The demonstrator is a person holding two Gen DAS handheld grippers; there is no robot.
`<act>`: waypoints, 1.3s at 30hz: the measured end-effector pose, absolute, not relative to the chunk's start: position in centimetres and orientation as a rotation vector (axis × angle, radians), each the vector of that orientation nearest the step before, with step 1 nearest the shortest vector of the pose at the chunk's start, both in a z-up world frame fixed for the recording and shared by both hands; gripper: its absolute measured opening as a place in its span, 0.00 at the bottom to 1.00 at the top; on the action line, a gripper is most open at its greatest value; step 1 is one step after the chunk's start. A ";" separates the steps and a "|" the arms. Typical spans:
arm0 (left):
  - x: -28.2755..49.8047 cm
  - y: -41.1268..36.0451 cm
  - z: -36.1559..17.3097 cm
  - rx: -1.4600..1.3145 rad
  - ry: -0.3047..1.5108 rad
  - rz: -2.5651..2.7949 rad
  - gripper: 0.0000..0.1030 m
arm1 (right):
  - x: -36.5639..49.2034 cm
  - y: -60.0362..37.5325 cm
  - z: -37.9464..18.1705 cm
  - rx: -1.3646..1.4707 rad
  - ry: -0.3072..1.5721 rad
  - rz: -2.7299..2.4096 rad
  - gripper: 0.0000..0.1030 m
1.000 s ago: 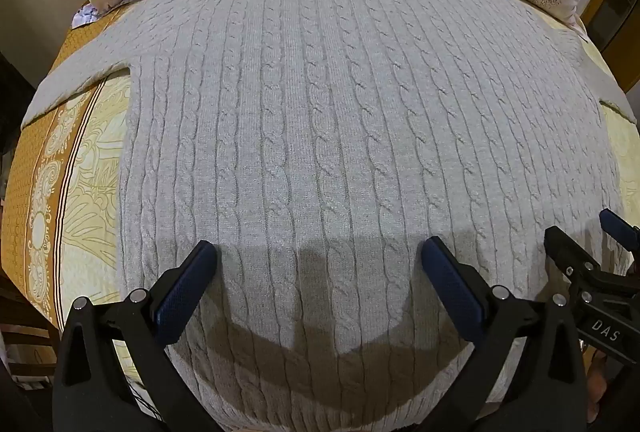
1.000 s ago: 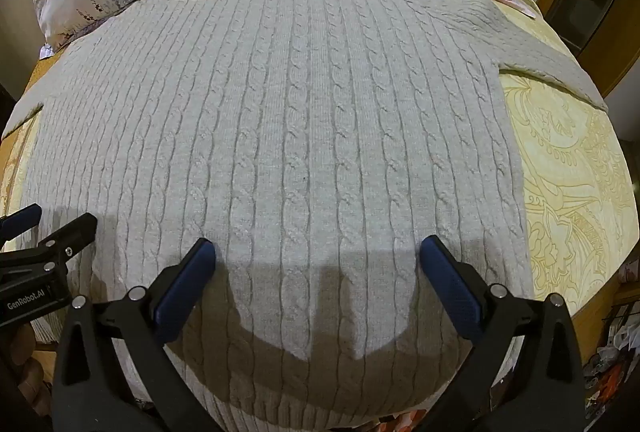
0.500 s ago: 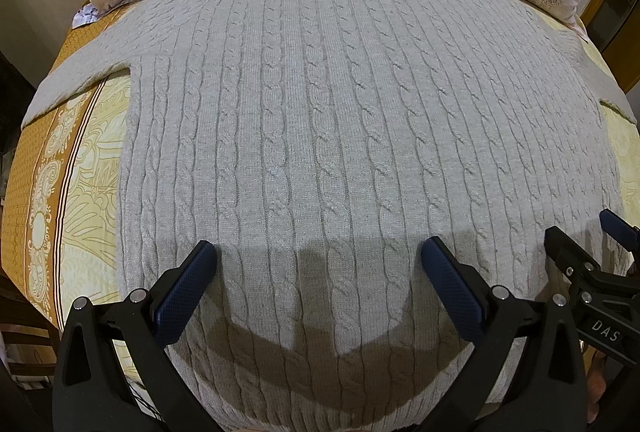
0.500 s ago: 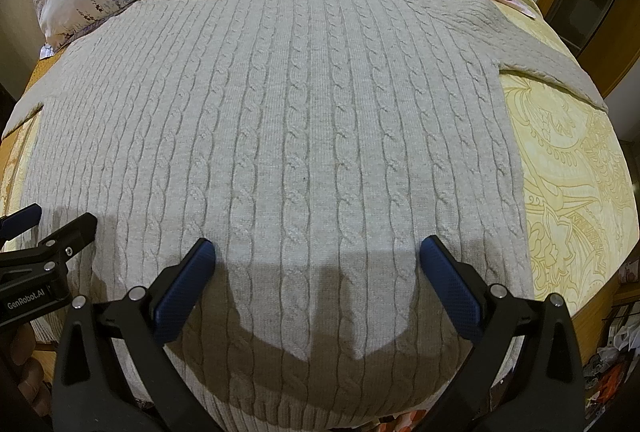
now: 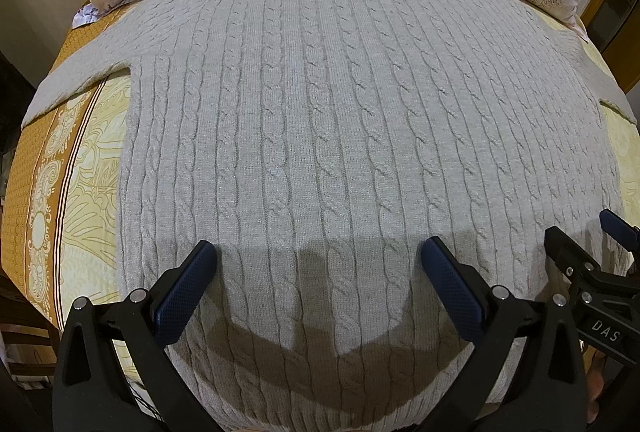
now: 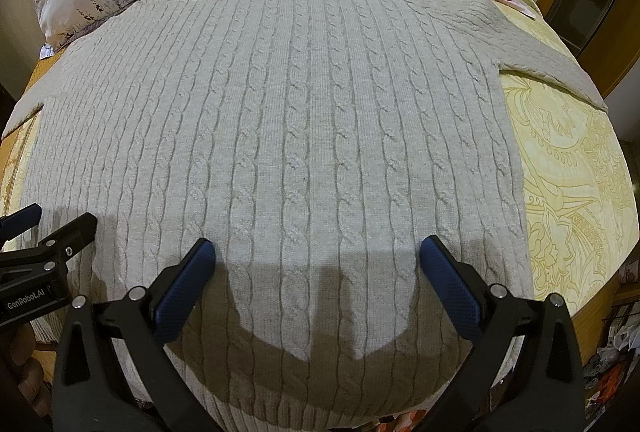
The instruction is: Fold small clothes
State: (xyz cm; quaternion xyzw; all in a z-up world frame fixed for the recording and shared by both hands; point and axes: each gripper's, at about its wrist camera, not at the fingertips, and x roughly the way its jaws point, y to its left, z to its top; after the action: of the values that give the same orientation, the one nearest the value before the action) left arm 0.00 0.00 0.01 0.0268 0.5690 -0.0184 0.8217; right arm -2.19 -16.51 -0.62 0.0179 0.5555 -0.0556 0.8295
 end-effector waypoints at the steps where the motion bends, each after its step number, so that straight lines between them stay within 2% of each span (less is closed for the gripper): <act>1: 0.0 0.0 0.0 0.057 1.211 -0.039 0.99 | -2.2 -16.5 -0.6 0.038 1.179 -0.118 0.98; 39: 0.0 0.0 0.0 0.058 1.212 -0.039 0.99 | -2.0 -16.4 -0.8 0.033 1.189 -0.110 0.98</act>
State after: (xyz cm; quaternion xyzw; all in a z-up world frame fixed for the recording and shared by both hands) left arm 0.02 0.00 0.00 0.0273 0.5695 -0.0185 0.8213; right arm -1.96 -16.44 -0.77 0.0155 0.5599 -0.0519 0.8268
